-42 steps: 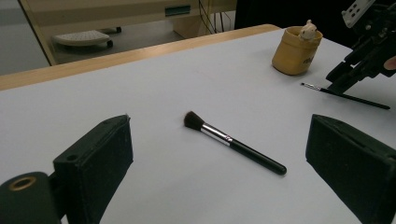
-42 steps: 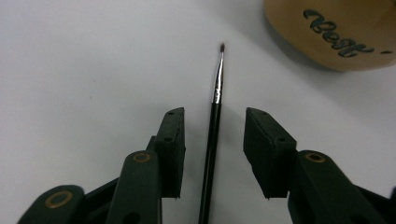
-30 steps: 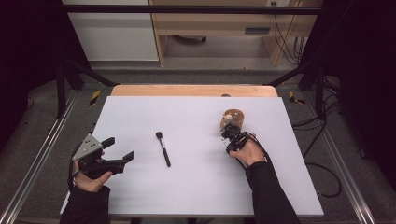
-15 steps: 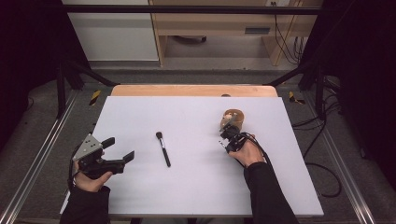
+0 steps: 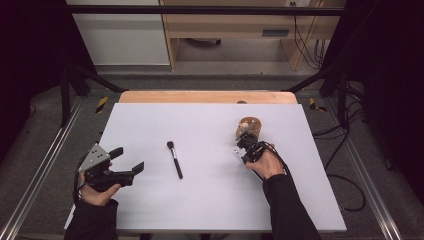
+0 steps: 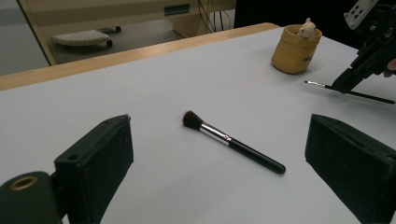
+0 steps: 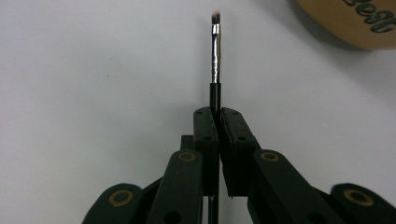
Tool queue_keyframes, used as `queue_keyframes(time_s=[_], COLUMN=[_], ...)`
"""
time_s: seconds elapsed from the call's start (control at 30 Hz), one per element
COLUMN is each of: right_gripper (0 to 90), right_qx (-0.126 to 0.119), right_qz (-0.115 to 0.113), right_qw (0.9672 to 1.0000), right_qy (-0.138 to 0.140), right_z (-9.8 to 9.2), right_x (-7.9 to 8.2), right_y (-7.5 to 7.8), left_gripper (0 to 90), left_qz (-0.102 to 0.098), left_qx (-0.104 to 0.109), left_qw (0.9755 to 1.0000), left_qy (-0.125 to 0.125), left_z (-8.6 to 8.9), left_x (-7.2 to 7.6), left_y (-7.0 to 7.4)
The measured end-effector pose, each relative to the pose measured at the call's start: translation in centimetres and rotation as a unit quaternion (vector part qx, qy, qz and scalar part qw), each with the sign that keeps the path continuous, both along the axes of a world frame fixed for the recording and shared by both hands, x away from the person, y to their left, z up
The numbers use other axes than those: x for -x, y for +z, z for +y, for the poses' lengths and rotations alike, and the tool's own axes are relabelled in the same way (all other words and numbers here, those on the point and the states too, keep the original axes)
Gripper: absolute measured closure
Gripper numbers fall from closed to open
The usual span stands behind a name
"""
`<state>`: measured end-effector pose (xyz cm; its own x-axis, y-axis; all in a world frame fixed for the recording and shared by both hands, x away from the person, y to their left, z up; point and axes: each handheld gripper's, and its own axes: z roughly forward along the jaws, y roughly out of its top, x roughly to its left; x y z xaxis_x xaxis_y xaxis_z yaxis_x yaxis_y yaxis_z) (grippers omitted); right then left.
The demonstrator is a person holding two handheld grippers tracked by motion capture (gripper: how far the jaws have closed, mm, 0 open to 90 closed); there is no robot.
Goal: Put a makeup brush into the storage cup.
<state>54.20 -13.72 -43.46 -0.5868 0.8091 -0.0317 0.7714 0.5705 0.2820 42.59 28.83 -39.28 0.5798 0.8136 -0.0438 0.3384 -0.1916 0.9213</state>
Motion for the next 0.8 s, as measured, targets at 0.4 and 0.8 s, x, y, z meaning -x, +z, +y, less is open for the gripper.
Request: queue_keyframes(time_s=[0.4, 0.8], right_gripper=[86.0, 86.0], right_qx=[-0.062, -0.124], right_qz=[-0.056, -0.122], right_qw=[0.9964, 0.9847], right_qy=[-0.01, -0.012], right_z=[-1.6, -2.4], right_x=[1.6, 3.7], right_y=[3.1, 5.1], left_gripper=[7.0, 7.0], left_qz=[0.0, 0.001], left_qx=[-0.002, -0.004], left_qw=[1.0, 1.0], left_qy=[-0.001, -0.001], left_z=[-0.1, -0.1], left_x=[0.0, 0.0], left_y=[0.0, 0.0])
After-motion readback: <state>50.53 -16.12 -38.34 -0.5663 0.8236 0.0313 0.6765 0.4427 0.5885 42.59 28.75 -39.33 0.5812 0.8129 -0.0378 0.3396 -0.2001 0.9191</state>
